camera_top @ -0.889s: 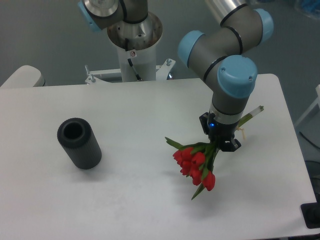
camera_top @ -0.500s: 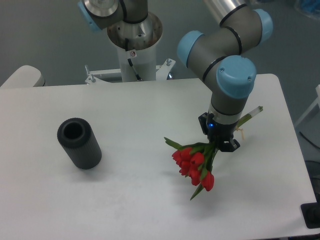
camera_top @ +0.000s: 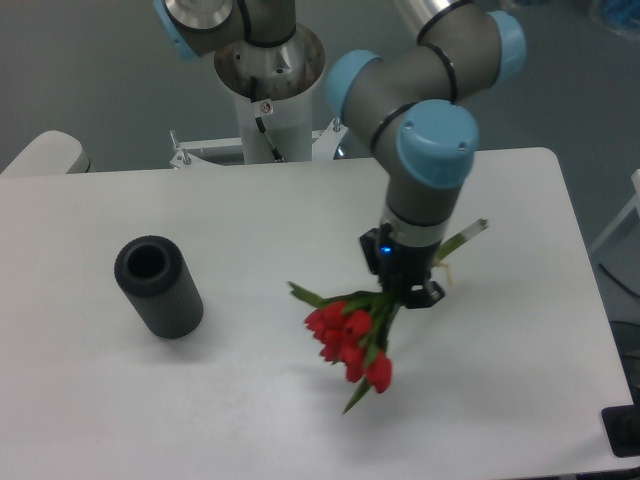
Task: Insert the flowers into the vase
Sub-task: 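Carry the tulips over to the black vase, stems pointing down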
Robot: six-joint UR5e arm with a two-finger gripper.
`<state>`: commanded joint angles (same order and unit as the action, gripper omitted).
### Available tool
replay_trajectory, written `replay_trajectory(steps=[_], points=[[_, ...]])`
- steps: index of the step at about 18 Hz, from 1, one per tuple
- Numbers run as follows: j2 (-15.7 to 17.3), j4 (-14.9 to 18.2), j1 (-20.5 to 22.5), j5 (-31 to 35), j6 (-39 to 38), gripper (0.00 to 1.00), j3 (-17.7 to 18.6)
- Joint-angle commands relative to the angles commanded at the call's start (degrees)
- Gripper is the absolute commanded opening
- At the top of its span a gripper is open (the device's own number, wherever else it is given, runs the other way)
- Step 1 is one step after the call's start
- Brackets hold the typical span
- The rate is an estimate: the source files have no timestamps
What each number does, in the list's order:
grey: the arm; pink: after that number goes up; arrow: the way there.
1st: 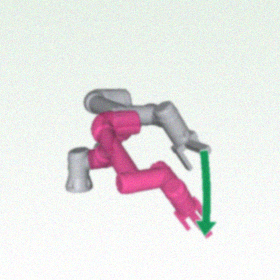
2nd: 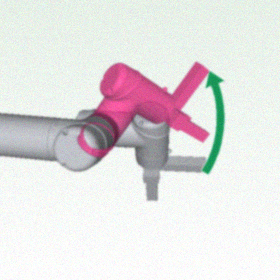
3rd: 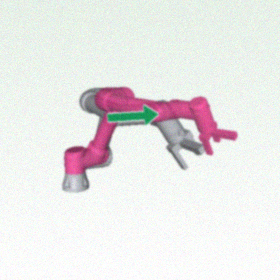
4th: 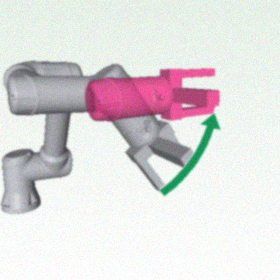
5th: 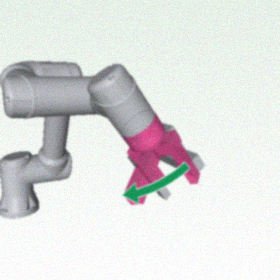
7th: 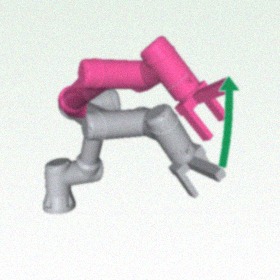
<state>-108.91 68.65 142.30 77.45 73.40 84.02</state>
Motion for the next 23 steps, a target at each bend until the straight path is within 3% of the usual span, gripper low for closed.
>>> replay_trajectory(steps=[5,14,19,23], points=[[2.1,-0.4,-0.4,-10.7,-3.4,0.11,-0.4],[4.9,-5.4,-1.2,-29.4,-13.4,0.09,0.1],[4.9,-5.4,-1.3,-45.2,-16.3,0.08,0.3],[5.6,-5.5,-1.5,-52.3,-17.1,0.05,2.4]])
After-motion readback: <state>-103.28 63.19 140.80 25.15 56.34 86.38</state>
